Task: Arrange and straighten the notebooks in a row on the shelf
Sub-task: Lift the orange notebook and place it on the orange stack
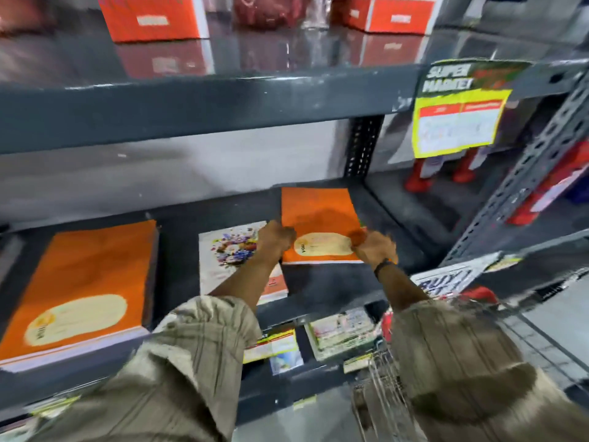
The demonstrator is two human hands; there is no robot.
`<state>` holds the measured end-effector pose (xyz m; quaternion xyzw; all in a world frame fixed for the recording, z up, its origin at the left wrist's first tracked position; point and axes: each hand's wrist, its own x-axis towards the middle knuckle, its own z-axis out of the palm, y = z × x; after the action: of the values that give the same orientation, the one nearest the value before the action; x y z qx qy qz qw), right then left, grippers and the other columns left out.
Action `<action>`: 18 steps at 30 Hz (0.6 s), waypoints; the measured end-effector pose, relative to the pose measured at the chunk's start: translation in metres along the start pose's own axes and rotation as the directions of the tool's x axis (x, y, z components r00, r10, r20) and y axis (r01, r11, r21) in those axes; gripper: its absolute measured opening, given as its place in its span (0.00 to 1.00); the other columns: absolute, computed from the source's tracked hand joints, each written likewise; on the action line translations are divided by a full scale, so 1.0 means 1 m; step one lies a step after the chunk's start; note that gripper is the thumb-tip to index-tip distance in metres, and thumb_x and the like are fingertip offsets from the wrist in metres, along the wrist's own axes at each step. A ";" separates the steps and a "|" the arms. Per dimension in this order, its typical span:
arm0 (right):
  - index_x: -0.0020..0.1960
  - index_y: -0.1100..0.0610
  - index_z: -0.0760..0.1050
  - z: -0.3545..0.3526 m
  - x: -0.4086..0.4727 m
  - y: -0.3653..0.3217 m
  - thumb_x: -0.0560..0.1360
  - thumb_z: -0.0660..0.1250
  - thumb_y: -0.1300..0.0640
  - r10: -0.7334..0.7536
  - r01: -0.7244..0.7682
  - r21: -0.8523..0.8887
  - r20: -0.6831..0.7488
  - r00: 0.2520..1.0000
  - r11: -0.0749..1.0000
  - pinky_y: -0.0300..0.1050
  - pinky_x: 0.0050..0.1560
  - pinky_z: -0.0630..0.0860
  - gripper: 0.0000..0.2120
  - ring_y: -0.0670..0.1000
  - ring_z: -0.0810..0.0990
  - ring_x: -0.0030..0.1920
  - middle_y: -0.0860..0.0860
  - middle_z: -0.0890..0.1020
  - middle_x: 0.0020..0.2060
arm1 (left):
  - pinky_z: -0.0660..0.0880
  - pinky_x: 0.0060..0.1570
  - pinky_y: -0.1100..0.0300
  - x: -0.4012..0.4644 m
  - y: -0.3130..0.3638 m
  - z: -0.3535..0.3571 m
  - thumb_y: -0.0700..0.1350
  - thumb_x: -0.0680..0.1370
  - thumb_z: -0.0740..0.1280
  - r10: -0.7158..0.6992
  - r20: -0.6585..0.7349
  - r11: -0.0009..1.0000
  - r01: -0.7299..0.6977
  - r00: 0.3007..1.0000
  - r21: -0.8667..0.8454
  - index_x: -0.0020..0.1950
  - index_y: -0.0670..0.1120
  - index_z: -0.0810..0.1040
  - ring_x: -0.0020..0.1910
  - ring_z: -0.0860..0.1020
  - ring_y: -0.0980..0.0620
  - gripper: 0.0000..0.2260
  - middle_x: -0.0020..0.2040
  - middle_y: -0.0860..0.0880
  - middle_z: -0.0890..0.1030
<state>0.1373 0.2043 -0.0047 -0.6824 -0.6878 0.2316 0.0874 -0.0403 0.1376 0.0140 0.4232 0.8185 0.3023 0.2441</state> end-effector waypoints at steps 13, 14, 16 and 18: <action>0.57 0.66 0.75 -0.005 0.009 0.005 0.67 0.74 0.58 0.040 -0.046 0.435 0.024 0.999 0.899 0.53 0.61 0.76 0.21 0.61 0.78 0.59 0.61 0.81 0.53 | 0.75 0.59 0.43 0.000 0.024 -0.013 0.37 0.80 0.55 -0.127 0.102 0.847 0.161 0.987 -0.506 0.63 0.35 0.67 0.57 0.77 0.37 0.13 0.60 0.35 0.76; 0.56 0.65 0.76 -0.004 0.006 0.000 0.68 0.74 0.57 0.050 -0.049 0.471 0.011 0.999 0.881 0.52 0.61 0.75 0.20 0.60 0.79 0.59 0.61 0.81 0.53 | 0.76 0.56 0.47 -0.004 0.025 -0.018 0.37 0.80 0.54 -0.131 0.070 0.830 0.148 0.989 -0.538 0.59 0.37 0.69 0.54 0.78 0.39 0.10 0.56 0.36 0.77; 0.49 0.61 0.79 0.001 -0.004 -0.017 0.68 0.74 0.56 -0.002 -0.015 0.599 0.027 1.000 0.800 0.52 0.59 0.75 0.13 0.58 0.80 0.56 0.58 0.81 0.49 | 0.74 0.49 0.49 -0.013 0.014 -0.039 0.37 0.80 0.52 -0.123 0.079 0.723 0.144 0.989 -0.676 0.47 0.43 0.71 0.46 0.76 0.41 0.09 0.46 0.39 0.76; 0.49 0.56 0.78 0.006 -0.016 -0.038 0.69 0.74 0.53 -0.099 -0.039 0.726 0.147 0.984 0.686 0.53 0.59 0.75 0.11 0.56 0.79 0.54 0.55 0.81 0.50 | 0.75 0.52 0.44 -0.018 -0.008 -0.060 0.36 0.79 0.51 -0.114 0.130 0.561 0.172 0.985 -0.809 0.42 0.45 0.72 0.45 0.76 0.41 0.12 0.45 0.39 0.77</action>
<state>0.1018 0.1887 0.0100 -0.5577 -0.5558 0.5420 0.2937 -0.0748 0.1015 0.0533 0.2044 0.6100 0.6114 0.4608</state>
